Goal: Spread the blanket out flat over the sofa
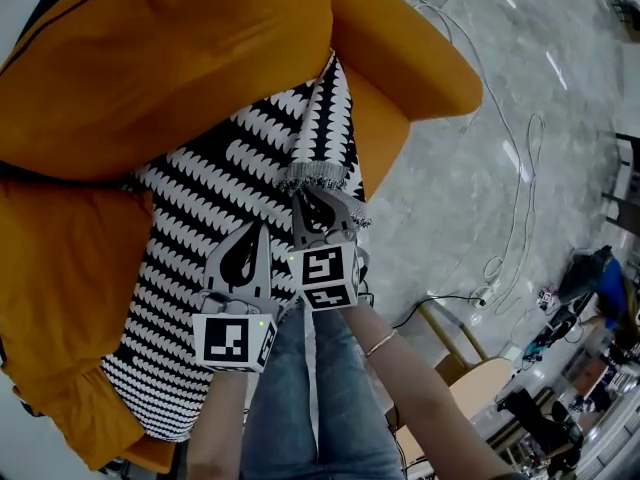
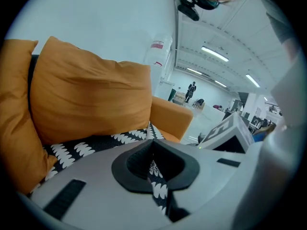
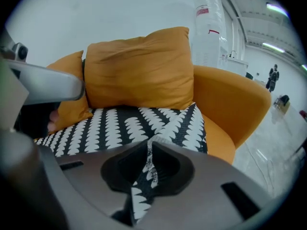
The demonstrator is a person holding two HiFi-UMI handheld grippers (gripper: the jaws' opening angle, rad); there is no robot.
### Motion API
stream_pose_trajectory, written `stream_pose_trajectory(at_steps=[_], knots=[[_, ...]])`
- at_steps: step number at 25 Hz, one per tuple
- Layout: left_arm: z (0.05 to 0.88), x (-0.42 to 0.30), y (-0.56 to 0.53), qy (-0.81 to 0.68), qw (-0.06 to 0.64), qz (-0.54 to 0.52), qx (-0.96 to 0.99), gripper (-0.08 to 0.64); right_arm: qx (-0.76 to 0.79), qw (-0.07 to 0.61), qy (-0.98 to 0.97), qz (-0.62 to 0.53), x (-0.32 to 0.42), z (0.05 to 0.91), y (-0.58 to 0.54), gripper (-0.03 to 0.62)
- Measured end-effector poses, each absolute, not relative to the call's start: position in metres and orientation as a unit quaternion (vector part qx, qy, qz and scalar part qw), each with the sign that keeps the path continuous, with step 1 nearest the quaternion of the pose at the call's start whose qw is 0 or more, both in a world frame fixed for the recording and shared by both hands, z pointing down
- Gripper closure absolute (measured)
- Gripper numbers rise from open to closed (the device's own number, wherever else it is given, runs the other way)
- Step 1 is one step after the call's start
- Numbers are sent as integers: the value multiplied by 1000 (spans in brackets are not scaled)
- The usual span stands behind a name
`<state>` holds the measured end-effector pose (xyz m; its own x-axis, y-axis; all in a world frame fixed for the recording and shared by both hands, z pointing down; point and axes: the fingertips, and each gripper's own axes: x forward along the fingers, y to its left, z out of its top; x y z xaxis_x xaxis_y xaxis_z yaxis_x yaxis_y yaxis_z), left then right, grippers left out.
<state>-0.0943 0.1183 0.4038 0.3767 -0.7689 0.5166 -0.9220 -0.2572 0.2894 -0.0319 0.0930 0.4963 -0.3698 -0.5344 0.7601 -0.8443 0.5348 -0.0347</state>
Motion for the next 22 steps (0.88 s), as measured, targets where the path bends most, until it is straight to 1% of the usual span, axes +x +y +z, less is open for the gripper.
stream_pose_trajectory(at_steps=[2, 4, 8, 13, 17, 22], knots=[[411, -93, 116, -543, 284, 139, 778, 541, 426, 369, -796, 219, -32, 506, 89, 535], [416, -94, 108, -542, 288, 141, 777, 542, 425, 376, -793, 223, -34, 515, 79, 515], [416, -109, 81, -539, 290, 144, 778, 541, 428, 391, -783, 227, -46, 522, 50, 502], [415, -102, 91, -543, 287, 142, 776, 543, 425, 401, -773, 247, -38, 531, 64, 485], [415, -94, 94, -544, 285, 140, 777, 542, 425, 404, -765, 266, -32, 540, 70, 485], [401, -109, 78, -541, 288, 141, 777, 542, 419, 419, -756, 276, -50, 531, 56, 485]])
